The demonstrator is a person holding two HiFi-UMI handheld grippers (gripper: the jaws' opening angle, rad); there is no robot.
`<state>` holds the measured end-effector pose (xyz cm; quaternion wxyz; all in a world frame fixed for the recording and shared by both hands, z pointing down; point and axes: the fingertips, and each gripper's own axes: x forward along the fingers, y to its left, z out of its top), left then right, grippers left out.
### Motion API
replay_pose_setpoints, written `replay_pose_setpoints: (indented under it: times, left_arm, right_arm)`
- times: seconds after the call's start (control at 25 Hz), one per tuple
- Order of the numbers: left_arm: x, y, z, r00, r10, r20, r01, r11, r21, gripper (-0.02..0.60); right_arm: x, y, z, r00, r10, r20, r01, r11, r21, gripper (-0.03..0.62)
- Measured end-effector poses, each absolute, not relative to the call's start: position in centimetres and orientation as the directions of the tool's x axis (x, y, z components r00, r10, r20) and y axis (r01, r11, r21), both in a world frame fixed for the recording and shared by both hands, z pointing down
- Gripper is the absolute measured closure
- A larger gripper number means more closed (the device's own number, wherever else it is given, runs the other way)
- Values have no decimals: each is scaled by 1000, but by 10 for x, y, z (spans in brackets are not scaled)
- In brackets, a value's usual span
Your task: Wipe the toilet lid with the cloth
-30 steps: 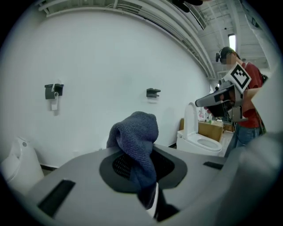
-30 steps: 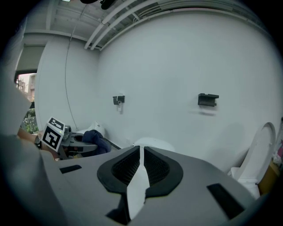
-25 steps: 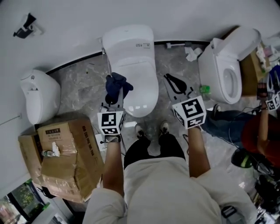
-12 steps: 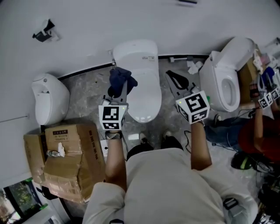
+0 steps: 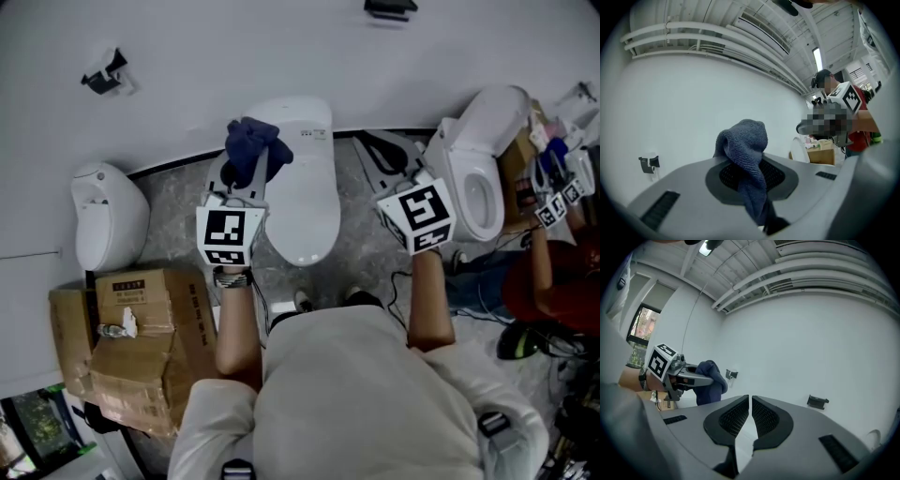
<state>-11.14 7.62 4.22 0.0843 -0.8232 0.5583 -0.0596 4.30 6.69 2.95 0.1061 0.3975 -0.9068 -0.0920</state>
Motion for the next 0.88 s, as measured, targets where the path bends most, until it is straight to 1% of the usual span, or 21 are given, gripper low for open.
replay_pose_setpoints:
  times: [0.24, 0.4, 0.56, 0.88]
  left_arm:
    - [-91, 86, 4, 423, -904, -60, -886, -398, -239, 529]
    - [-82, 96, -18, 451, -888, -91, -868, -413, -275, 529]
    - [-81, 97, -26, 459, -883, -98, -863, -417, -286, 529]
    - [-84, 94, -24, 464, -881, -93, -861, -424, -281, 529]
  right_arm:
    - [40, 75, -5, -658, -750, 66, -705, 645, 297, 553]
    - [44, 76, -15, -641, -764, 68, -710, 624, 325, 558]
    - [46, 75, -26, -635, -771, 46, -717, 611, 335, 566]
    - [39, 71, -27, -650, -759, 42, -707, 624, 334, 566]
